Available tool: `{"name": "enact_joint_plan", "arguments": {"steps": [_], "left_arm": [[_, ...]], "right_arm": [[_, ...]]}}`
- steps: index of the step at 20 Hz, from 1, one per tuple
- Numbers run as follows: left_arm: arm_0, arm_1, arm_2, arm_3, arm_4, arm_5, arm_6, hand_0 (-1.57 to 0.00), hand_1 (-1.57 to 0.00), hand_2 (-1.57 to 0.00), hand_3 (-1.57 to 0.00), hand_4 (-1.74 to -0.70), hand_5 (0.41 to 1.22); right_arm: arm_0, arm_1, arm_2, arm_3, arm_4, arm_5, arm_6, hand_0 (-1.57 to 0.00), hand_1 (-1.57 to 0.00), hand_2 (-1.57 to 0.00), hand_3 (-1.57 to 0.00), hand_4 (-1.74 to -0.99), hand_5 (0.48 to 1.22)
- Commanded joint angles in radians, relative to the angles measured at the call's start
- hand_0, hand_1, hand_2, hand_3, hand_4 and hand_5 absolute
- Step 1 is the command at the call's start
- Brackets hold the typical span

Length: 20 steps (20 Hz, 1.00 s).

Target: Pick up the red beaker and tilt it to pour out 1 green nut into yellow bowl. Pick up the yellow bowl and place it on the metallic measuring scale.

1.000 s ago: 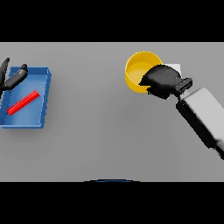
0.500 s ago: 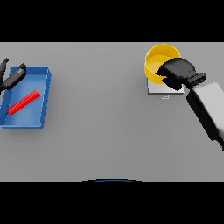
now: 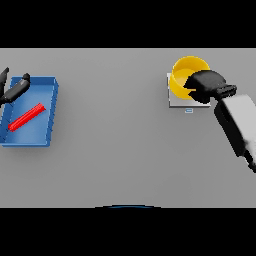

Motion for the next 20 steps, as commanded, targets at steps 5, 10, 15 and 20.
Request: {"name": "enact_joint_plan", "arguments": {"steps": [5, 10, 15, 20], "left_arm": [[-0.002, -0.011, -0.005, 0.02, -0.006, -0.006, -0.005, 0.0, 0.0, 0.0, 0.0, -0.73, 0.715], [-0.026, -0.018, -0.001, 0.035, -0.006, -0.016, -0.003, 0.0, 0.0, 0.0, 0.0, -0.73, 0.729], [-0.008, -0.009, 0.0, 0.028, -0.003, -0.017, -0.015, 0.0, 0.0, 0.0, 0.0, -0.72, 0.705], [-0.009, -0.006, 0.001, 0.018, -0.002, -0.013, -0.01, 0.0, 0.0, 0.0, 0.0, -0.72, 0.696]], "right_arm": [[0.002, -0.003, -0.002, 0.028, -0.005, 0.019, -0.005, -1.4, -1.57, -1.39, -1.36, -1.741, 1.221], [-0.004, 0.003, -0.024, 0.048, -0.02, 0.032, 0.005, -0.58, -0.83, -0.91, -0.74, -1.588, 1.016], [-0.003, -0.016, 0.001, 0.044, -0.001, 0.046, -0.028, -0.19, -0.3, -0.45, -0.49, -1.485, 0.859], [-0.005, -0.009, 0.001, 0.046, -0.004, 0.081, 0.011, -0.06, -0.1, -0.16, -0.32, -1.422, 0.785]]}}
